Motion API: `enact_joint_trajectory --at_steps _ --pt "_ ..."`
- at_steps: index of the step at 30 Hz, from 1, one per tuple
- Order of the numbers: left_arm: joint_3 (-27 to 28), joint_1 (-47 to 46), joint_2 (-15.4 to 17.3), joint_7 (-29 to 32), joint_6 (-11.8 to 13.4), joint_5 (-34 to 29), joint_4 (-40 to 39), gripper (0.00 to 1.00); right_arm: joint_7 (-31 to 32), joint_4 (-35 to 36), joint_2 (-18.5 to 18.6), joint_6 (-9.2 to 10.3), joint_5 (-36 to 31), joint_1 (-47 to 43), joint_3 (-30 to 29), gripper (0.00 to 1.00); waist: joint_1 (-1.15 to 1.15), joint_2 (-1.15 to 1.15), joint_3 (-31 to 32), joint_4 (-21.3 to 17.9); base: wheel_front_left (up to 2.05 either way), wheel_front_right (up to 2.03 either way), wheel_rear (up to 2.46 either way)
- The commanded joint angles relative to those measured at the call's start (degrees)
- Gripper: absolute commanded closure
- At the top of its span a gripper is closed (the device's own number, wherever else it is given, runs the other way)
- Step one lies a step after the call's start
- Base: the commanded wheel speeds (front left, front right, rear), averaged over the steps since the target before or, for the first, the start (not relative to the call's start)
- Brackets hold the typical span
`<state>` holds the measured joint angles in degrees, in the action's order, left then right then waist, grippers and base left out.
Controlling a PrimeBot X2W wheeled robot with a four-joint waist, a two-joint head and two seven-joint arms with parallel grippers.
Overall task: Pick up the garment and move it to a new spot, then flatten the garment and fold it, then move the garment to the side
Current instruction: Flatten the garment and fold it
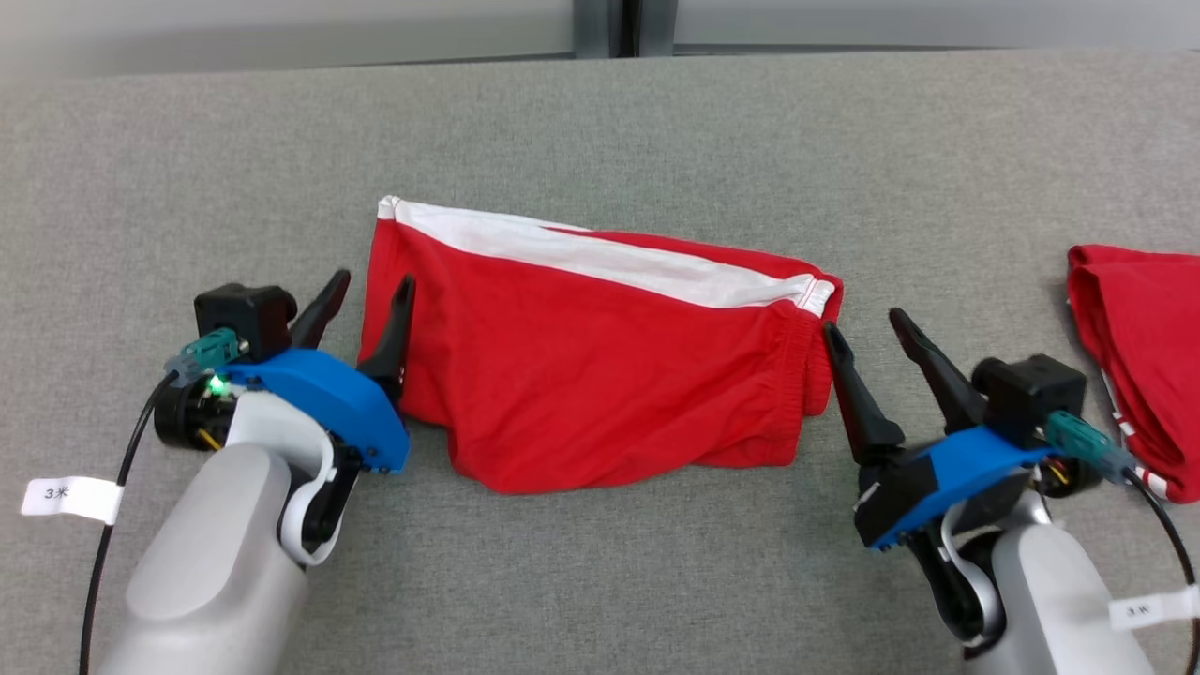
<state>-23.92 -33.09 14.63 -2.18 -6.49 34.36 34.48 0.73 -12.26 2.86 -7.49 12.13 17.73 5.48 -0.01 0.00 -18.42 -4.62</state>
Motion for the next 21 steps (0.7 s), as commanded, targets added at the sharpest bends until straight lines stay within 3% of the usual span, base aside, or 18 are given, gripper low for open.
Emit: enact_joint_trajectory --at_steps 1,8,13,18,20,21 --pt "0.2 1.6 0.9 1.8 0.8 0.7 -1.0 0.0 0.6 1.9 0.1 -0.01 -0.6 -2.0 -0.9 0.0 0.01 0.0 0.8 -0.4 0.0 0.0 0.0" --pt "0.7 5.2 2.5 10.2 3.9 3.4 -3.2 0.0 2.1 7.3 0.1 -0.01 0.6 -6.5 -1.9 0.0 0.01 0.0 2.3 -2.0 0.0 0.0 0.0" --pt "2.0 6.1 3.4 12.3 5.4 4.7 -3.2 0.0 2.4 9.0 0.1 -0.01 1.2 -7.8 -1.2 0.0 0.01 0.0 2.1 -3.5 0.0 0.0 0.0" --pt "2.1 6.4 3.8 13.1 5.1 5.5 -2.7 0.0 2.1 9.6 0.1 -0.01 1.7 -7.9 -1.0 0.0 0.01 0.0 1.9 -4.2 0.0 0.0 0.0" --pt "2.1 7.0 3.0 13.9 3.9 7.1 -2.6 0.0 2.1 9.6 0.1 -0.01 1.8 -8.3 -1.1 0.0 0.01 0.0 2.0 -4.5 0.0 0.0 0.0" --pt "2.1 7.2 2.7 14.1 3.0 8.0 -2.9 0.66 1.9 9.4 0.1 -0.01 1.8 -8.5 -1.3 0.0 0.01 0.0 2.2 -4.5 0.0 0.0 0.0"
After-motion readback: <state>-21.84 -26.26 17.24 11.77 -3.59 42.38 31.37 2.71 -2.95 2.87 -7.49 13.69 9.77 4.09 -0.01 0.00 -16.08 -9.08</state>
